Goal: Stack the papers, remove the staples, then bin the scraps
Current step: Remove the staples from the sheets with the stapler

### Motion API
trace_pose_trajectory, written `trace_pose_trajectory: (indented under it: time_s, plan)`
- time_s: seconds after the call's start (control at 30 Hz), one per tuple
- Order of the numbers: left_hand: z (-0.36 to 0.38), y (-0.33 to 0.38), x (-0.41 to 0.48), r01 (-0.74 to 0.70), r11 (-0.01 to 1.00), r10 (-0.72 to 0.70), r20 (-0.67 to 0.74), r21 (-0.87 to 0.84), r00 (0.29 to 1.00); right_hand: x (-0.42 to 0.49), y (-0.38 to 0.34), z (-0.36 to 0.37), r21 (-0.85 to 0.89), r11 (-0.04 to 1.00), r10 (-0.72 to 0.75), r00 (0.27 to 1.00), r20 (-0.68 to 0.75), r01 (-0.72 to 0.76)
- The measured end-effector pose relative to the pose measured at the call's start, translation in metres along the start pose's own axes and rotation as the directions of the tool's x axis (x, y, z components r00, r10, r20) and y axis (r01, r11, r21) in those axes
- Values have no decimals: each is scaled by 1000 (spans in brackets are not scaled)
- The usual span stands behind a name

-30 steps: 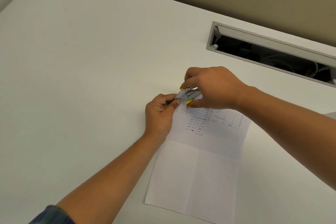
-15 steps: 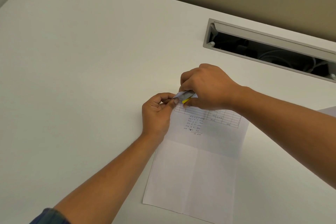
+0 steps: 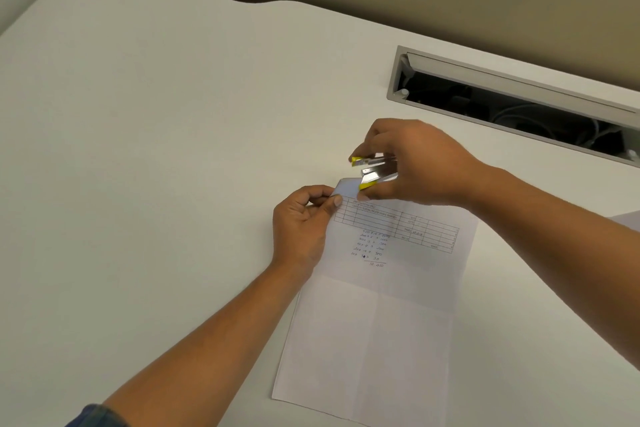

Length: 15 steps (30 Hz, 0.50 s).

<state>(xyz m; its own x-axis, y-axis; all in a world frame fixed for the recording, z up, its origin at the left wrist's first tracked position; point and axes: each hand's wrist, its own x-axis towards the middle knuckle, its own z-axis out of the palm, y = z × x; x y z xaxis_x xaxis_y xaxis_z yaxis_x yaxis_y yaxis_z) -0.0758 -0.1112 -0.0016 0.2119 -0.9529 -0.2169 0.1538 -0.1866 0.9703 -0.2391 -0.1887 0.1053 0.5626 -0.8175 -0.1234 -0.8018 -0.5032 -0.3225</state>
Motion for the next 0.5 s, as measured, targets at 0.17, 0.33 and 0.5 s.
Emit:
trace_pose_trajectory:
  time_s: [0.17, 0.33, 0.5]
  plan:
    - [0, 2, -1, 21, 1000, -21, 14, -17, 1000, -6, 19, -19, 169, 980, 132, 981, -141, -108]
    - [0, 1, -1, 13, 999, -13, 11, -32, 1000, -15, 51, -15, 287, 934, 273, 942, -194, -212]
    - [0, -1, -1, 0, 1000, 0, 13, -27, 1000, -23, 86, 12, 587, 764, 430, 890, -150, -270]
